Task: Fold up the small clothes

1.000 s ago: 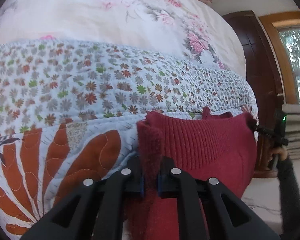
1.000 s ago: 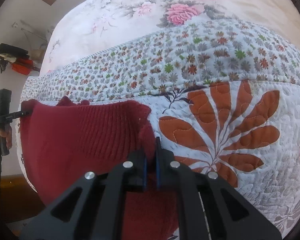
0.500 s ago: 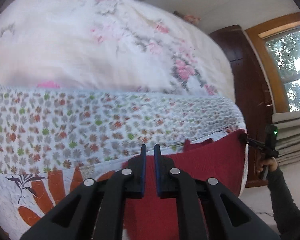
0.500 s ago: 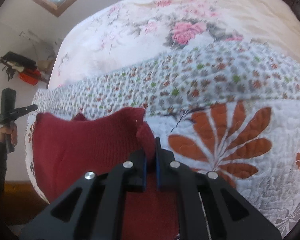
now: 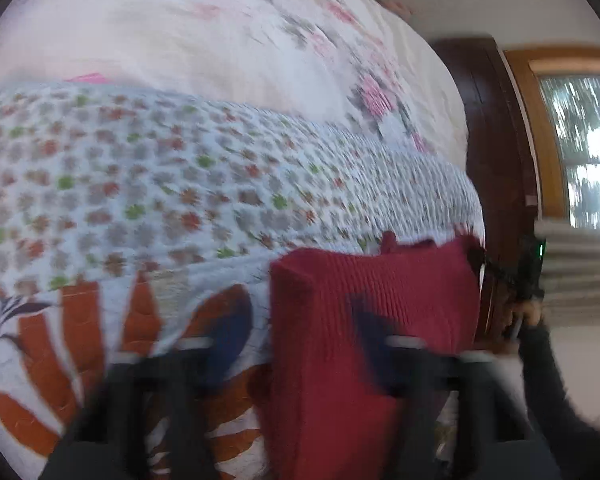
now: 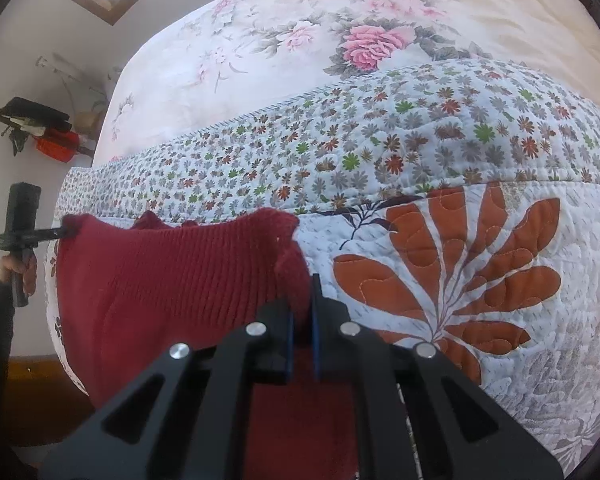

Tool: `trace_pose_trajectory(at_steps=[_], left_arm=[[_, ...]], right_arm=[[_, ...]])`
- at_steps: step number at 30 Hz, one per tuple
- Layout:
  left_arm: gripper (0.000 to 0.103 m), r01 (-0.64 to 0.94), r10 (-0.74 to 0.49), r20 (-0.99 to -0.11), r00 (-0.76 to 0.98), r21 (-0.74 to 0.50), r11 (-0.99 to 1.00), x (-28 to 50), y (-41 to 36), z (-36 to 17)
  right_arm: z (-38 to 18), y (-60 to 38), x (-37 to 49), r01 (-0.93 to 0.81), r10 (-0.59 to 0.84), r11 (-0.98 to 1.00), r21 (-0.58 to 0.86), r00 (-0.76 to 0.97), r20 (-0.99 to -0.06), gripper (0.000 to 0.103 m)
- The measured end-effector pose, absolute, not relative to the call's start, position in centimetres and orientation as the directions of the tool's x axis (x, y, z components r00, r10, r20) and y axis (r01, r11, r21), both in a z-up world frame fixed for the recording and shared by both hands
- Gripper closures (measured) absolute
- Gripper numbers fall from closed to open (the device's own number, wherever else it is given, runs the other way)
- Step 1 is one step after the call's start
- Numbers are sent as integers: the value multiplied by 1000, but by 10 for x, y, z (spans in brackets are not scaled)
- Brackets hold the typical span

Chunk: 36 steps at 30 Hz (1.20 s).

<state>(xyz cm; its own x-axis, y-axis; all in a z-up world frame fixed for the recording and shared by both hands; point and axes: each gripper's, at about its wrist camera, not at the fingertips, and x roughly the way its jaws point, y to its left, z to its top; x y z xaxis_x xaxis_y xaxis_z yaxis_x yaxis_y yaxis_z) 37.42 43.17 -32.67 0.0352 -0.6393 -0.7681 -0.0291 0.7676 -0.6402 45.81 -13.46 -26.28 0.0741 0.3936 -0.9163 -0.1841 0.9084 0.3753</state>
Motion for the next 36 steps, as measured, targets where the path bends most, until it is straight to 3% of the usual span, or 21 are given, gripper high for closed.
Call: trace_pose_trajectory(at_steps=[5,12,17,21,24,25,26,28,30,31,32,33,36], left_arm=[[98,102,-575,-811,106,-566,818,369,412,-296],[98,171,-589,-773,235,-564,808,371,411,-243],[98,115,-538,-805,249,-527,842,394,415,-274],[98,20,-510,-843,173,-515,857,395,414,-333],[95,-23,-513,-841,175,-524,851,381,420,-344],[87,-29,-493,-846,205,-509,861,376,424,-332],[70,-25,-460,-857,233,-478,878,370,425,-320],[48,8,-406,-856,321,-426,904,354,424,-284],[44,97,-484,-780,395,-489,867,324,413,-240],[35,133,-554,-722,414,-555,821,307,405,-225],[24,167,-614,-674,410,-606,777,295,399,-219],[20,200,-659,-641,394,-640,742,284,390,-218],[22,169,-625,-715,312,-606,777,265,373,-256]], right_arm=[[-248,-140,453,-182,416,902,393,116,-902,97],[-217,-150,456,-175,429,900,399,205,-880,98],[-244,-150,467,-118,380,924,363,206,-902,98],[-278,-148,468,-57,360,933,356,156,-920,97],[-281,-146,458,-68,356,934,350,150,-922,88],[-270,-150,453,-61,365,931,360,183,-913,83],[-256,-154,446,-67,371,928,366,224,-901,83],[-223,-155,423,-115,410,912,394,309,-858,83],[-208,-150,399,-157,494,869,469,319,-809,76],[-209,-143,384,-175,523,853,492,295,-800,68],[-215,-137,373,-189,530,848,496,278,-801,68],[-222,-133,365,-203,531,847,492,265,-805,69],[-256,-137,354,-169,484,874,455,244,-840,76]])
